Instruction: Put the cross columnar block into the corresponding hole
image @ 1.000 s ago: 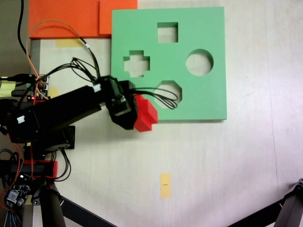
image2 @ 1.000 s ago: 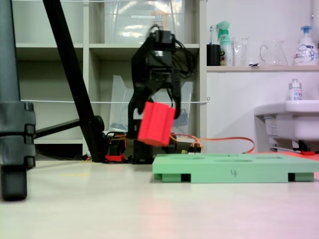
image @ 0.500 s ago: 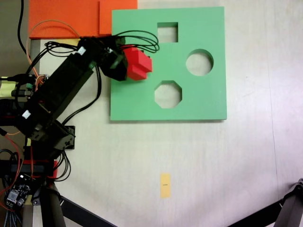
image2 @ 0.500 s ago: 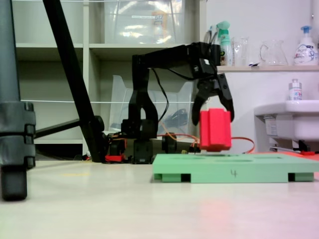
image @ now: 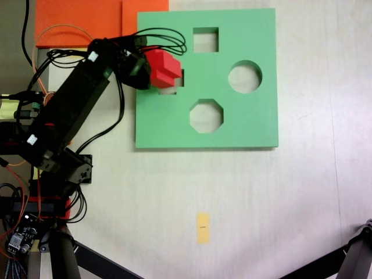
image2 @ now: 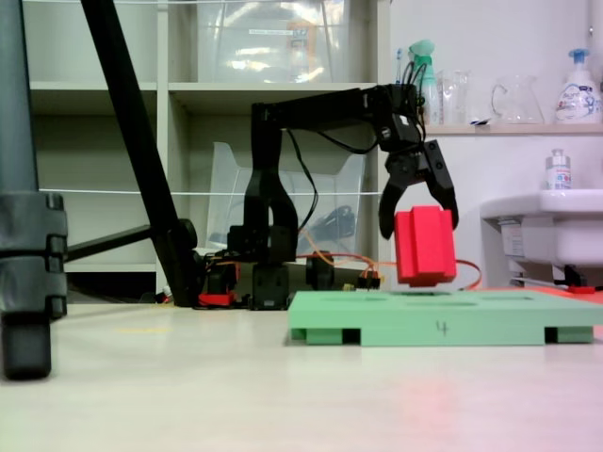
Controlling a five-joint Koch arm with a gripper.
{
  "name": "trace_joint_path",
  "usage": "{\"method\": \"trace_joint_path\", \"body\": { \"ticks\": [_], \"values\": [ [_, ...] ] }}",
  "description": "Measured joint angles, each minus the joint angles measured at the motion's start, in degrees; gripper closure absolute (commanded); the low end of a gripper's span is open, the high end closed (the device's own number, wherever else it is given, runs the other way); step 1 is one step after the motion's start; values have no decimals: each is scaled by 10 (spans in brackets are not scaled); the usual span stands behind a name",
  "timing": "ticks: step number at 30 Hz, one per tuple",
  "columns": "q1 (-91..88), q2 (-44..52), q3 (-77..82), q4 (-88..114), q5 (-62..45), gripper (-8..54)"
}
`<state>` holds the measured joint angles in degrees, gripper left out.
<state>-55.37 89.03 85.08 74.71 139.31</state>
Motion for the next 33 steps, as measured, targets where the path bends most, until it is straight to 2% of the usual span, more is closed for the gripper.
{"method": "trace_joint_path", "body": {
  "ticks": [33],
  "values": [
    [8,-7,0,12,-19,269]
  ]
}}
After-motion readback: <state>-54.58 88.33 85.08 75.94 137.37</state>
